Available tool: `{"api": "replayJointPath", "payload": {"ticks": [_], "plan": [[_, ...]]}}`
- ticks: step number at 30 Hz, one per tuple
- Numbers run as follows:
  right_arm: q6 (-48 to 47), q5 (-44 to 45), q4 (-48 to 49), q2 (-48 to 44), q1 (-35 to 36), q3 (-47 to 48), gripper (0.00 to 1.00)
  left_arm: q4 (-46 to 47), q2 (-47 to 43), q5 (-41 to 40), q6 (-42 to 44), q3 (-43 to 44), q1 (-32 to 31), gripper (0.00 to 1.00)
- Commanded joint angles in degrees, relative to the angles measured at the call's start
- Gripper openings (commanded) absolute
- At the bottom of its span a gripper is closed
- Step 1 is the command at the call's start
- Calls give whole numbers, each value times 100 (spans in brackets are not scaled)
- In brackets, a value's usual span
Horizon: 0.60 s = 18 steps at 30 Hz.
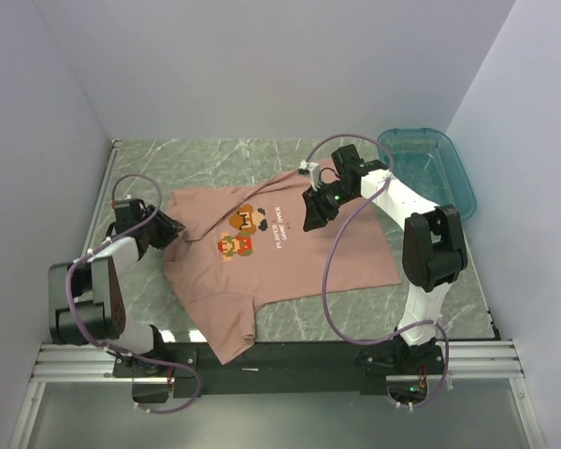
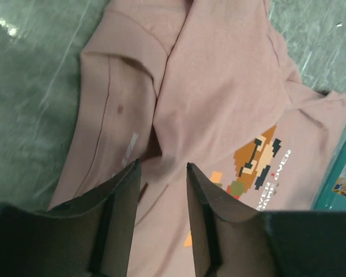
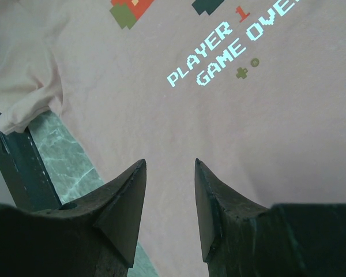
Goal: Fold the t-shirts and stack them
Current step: Flatten the tshirt out
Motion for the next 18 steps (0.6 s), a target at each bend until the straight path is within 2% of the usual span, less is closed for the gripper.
{"api": "replayJointPath", "payload": {"ticks": [1,18], "plan": [[-29,-180,94,-322,-37,-9,46,242,408,400,374,491,6,42],[-55,-259,24,-322,-46,8,47,260,1033,770,515,712,-134,43]]}}
